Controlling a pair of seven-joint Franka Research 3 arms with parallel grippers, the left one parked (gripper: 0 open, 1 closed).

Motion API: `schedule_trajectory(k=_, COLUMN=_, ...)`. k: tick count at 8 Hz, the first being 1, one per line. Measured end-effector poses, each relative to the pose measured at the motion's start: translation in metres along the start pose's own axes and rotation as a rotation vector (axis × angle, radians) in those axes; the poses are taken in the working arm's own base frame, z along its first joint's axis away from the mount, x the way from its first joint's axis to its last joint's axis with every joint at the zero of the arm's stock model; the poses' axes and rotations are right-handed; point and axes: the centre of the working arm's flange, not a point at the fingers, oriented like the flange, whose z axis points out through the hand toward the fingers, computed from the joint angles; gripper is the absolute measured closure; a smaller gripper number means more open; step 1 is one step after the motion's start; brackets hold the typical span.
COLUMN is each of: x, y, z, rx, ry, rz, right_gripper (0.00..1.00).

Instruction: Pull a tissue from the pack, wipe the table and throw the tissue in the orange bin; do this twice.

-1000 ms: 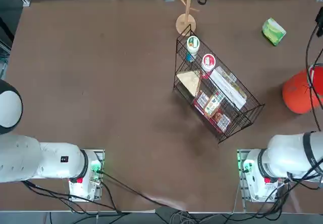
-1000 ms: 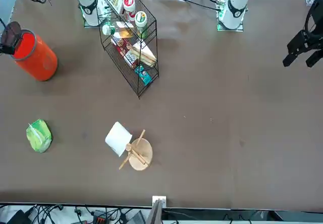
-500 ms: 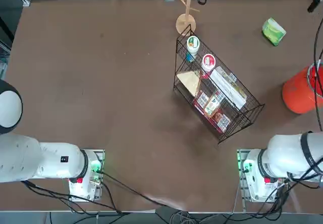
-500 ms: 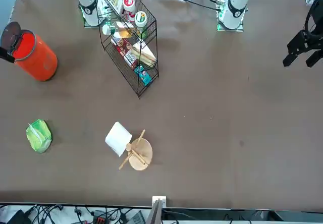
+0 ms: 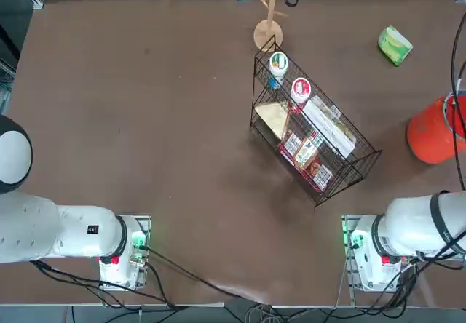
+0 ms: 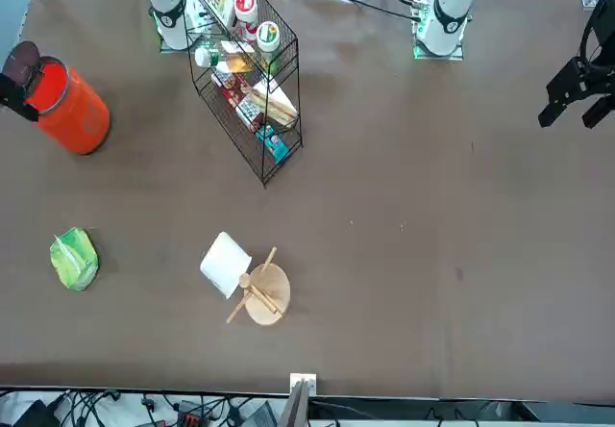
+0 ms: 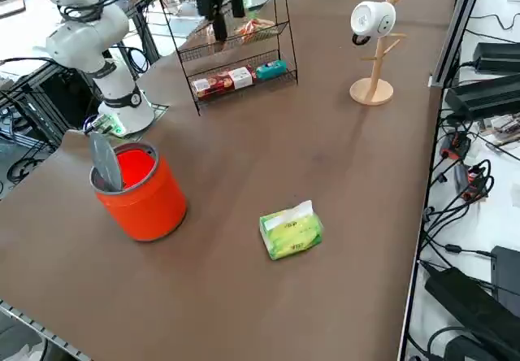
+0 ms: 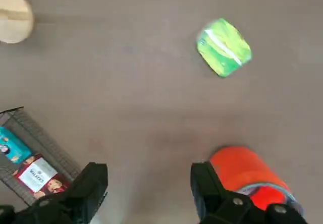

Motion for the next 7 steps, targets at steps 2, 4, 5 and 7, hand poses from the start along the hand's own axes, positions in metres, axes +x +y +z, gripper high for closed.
schedule_trajectory(k=2, x=0.001, y=-0.046, z=-0.007, rx=-0.001, ry=0.011, rz=-0.018, right_gripper=0.0)
schedule_trajectory(k=4, x=-0.002, y=-0.076, z=-0.008, rx=-0.002, ry=0.011, rz=-0.038, right_gripper=0.0)
schedule_trajectory(k=5, x=-0.004, y=-0.084, z=-0.009, rx=-0.002, ry=0.011, rz=-0.049, right_gripper=0.0)
schedule_trajectory(k=7, x=-0.011, y=-0.087, z=-0.013, rx=-0.001, ry=0.013, rz=-0.055, right_gripper=0.0)
